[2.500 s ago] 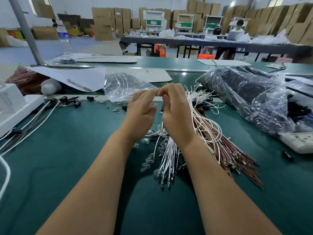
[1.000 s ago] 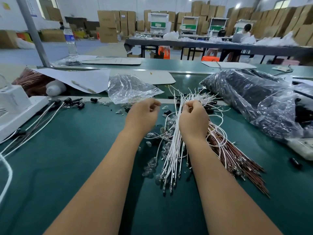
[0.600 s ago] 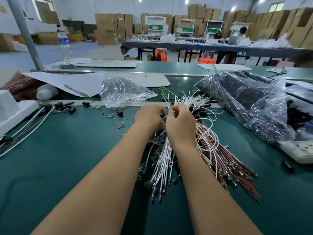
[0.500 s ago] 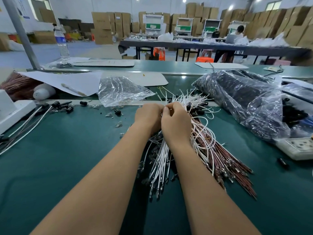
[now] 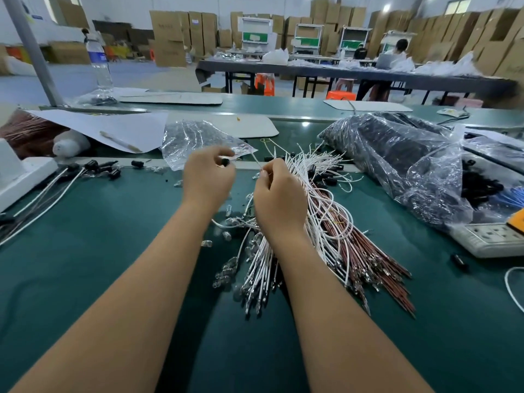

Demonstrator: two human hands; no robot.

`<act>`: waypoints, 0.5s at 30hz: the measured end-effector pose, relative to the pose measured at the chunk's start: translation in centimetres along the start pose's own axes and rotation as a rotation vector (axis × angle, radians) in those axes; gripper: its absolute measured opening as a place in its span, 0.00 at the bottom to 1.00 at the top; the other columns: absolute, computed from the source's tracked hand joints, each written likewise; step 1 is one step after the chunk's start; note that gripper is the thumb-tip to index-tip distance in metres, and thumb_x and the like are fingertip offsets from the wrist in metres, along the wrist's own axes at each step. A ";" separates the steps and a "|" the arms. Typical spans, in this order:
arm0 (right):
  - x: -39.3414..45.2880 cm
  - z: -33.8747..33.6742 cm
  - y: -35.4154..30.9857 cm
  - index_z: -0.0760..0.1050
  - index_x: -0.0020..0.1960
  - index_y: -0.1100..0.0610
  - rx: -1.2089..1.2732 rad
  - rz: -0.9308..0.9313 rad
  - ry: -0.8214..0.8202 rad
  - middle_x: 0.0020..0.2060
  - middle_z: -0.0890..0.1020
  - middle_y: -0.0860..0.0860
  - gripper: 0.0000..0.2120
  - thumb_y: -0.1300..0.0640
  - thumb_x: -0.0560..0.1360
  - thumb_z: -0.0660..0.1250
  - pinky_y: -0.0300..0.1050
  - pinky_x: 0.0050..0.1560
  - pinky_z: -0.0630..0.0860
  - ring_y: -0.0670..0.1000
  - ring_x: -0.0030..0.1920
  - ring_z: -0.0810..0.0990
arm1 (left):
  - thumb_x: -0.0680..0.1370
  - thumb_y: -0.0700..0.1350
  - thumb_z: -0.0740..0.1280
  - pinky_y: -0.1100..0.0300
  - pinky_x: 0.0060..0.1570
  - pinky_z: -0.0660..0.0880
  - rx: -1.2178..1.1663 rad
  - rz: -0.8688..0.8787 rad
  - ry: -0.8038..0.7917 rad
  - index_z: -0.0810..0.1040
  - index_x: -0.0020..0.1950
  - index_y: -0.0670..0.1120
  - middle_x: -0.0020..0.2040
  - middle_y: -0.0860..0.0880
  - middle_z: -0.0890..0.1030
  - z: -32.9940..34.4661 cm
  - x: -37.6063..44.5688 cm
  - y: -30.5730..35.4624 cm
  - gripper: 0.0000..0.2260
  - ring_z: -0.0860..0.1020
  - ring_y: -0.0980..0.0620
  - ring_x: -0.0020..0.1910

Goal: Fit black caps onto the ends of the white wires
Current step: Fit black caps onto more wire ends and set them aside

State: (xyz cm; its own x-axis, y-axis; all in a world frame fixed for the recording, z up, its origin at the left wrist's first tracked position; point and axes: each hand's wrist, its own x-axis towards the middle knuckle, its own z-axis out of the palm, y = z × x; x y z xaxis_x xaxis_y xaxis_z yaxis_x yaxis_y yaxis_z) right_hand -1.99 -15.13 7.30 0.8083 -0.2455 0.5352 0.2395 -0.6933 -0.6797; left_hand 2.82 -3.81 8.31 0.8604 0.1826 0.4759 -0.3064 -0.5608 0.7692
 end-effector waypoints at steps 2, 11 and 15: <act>0.1 -0.1 -0.1 0.74 0.48 0.57 -0.039 -0.009 -0.046 0.34 0.76 0.49 0.06 0.60 0.79 0.58 0.50 0.46 0.72 0.54 0.38 0.76 | 0.73 0.41 0.71 0.55 0.44 0.79 -0.268 -0.198 0.036 0.82 0.44 0.51 0.37 0.48 0.82 -1.2 -0.7 -0.9 0.05 0.78 0.51 0.33; -0.3 -0.3 -0.1 0.81 0.53 0.49 0.075 0.034 -0.156 0.45 0.83 0.49 0.09 0.55 0.78 0.64 0.59 0.56 0.75 0.50 0.41 0.78 | 0.75 0.30 0.68 0.65 0.45 0.79 -0.865 -0.347 -0.048 0.80 0.50 0.41 0.42 0.46 0.82 -1.7 -2.3 -1.5 0.09 0.82 0.54 0.40; -0.3 -0.3 0.0 0.82 0.52 0.50 0.104 0.060 -0.147 0.44 0.83 0.50 0.09 0.56 0.77 0.64 0.60 0.56 0.75 0.51 0.39 0.76 | 0.74 0.29 0.67 0.64 0.46 0.80 -0.919 -0.337 -0.085 0.80 0.50 0.40 0.43 0.44 0.82 -1.8 -2.6 -1.4 0.08 0.82 0.53 0.40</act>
State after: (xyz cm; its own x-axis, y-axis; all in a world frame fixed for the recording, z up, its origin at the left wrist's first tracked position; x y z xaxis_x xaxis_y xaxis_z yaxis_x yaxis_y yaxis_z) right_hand -2.40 -15.28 7.35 0.8909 -0.1770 0.4182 0.2368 -0.6048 -0.7604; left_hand 0.24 -2.03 6.77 0.9762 0.1392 0.1662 -0.2065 0.3636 0.9084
